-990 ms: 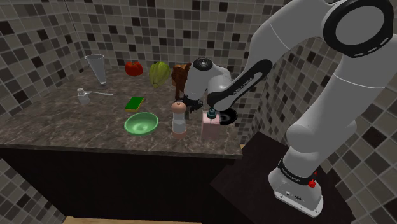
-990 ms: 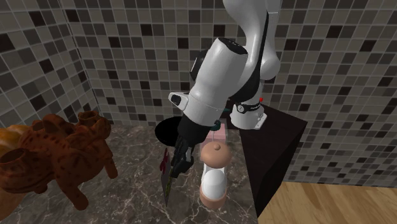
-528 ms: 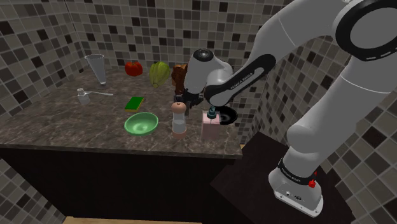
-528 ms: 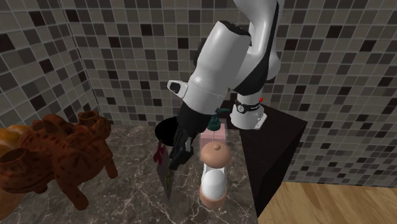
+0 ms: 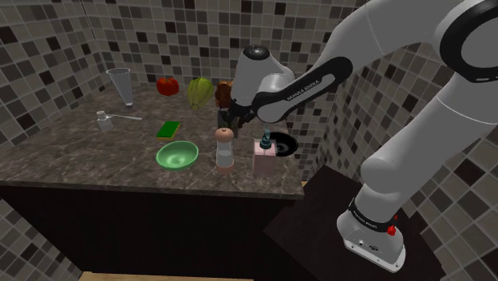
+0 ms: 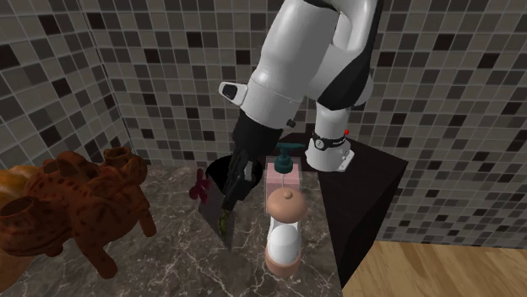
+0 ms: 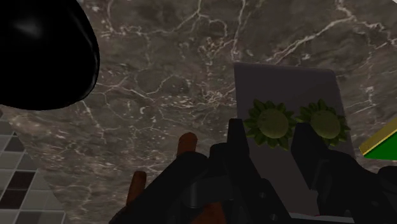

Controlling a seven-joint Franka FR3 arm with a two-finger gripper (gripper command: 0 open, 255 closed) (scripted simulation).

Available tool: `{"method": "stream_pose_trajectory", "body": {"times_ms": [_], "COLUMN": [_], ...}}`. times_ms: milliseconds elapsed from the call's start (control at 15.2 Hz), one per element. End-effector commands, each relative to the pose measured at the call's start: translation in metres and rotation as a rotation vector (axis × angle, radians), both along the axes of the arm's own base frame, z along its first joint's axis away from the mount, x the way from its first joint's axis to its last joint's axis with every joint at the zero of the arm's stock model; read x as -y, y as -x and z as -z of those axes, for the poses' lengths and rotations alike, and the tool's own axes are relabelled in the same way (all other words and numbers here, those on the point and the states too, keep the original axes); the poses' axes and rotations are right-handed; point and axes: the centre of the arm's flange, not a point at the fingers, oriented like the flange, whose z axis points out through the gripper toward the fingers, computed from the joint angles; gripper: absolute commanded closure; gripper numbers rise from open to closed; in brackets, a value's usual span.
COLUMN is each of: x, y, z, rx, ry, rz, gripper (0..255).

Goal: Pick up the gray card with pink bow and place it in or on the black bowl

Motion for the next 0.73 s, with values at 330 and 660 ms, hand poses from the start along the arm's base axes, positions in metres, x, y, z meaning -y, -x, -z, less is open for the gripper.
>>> {"method": "stream_pose_trajectory", "body": {"times_ms": [330,660], "x": [0.000,0.019], "y": [0.001,0.019], "z": [-0.036,-0.047], "rx": [-0.001,-0.001], "ry": [-0.001,-0.001], "rz": [0.000,0.000], "gripper": [255,255]}}
